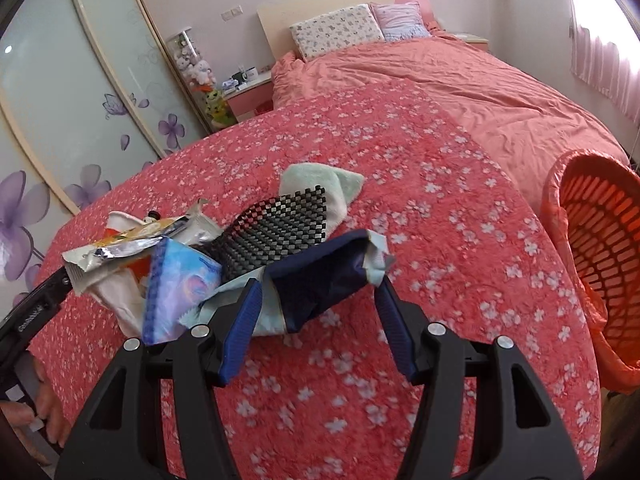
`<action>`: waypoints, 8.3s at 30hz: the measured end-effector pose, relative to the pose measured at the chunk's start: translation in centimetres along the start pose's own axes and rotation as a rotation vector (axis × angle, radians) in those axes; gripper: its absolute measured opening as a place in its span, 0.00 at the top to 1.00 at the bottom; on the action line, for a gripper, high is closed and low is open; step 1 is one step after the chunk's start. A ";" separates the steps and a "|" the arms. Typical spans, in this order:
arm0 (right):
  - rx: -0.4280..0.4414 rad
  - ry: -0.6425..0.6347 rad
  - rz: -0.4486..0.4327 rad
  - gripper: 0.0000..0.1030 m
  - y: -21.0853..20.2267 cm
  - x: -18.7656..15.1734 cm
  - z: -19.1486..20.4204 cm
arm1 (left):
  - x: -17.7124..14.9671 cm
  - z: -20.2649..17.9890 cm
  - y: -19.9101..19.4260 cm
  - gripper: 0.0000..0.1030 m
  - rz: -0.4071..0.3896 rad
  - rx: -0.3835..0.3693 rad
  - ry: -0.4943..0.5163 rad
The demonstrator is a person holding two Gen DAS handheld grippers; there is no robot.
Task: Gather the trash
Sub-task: 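Grasp the orange paper cup with the left tool while the right tool grasps the navy cloth, then lift the paper cup with the left tool while the right tool lifts the navy cloth, then carry cup and cloth over the orange basket and open both tools, then return both tools to the items on the bed, then grasp the crumpled white tissue with the left tool while the right tool grasps the blue tissue pack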
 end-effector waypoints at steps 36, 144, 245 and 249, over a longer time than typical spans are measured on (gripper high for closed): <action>-0.083 0.009 -0.004 0.89 -3.0 -0.5 -5.2 | -3.9 5.3 -2.5 0.82 0.053 -0.022 -0.075; -0.301 -0.012 -0.371 0.76 -17.2 0.9 -11.0 | -2.3 -19.1 -12.5 0.67 -0.122 -0.289 0.187; -0.069 -0.099 0.011 0.52 -2.0 -2.8 -0.4 | -5.7 -6.5 -2.8 0.17 -0.006 -0.031 0.078; -0.114 -0.062 0.010 0.53 -2.1 -2.8 -2.5 | -6.1 -7.6 -1.0 0.18 0.031 0.018 0.111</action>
Point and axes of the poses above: each gripper's, at about its wrist camera, not at the fingertips, and y roughly the way its jaws point, z to its left, x to its top, the point moved 3 cm from there along y, roughly the way its jaws point, and after that the axes turned 4 degrees about -y, right-handed, at the moved point
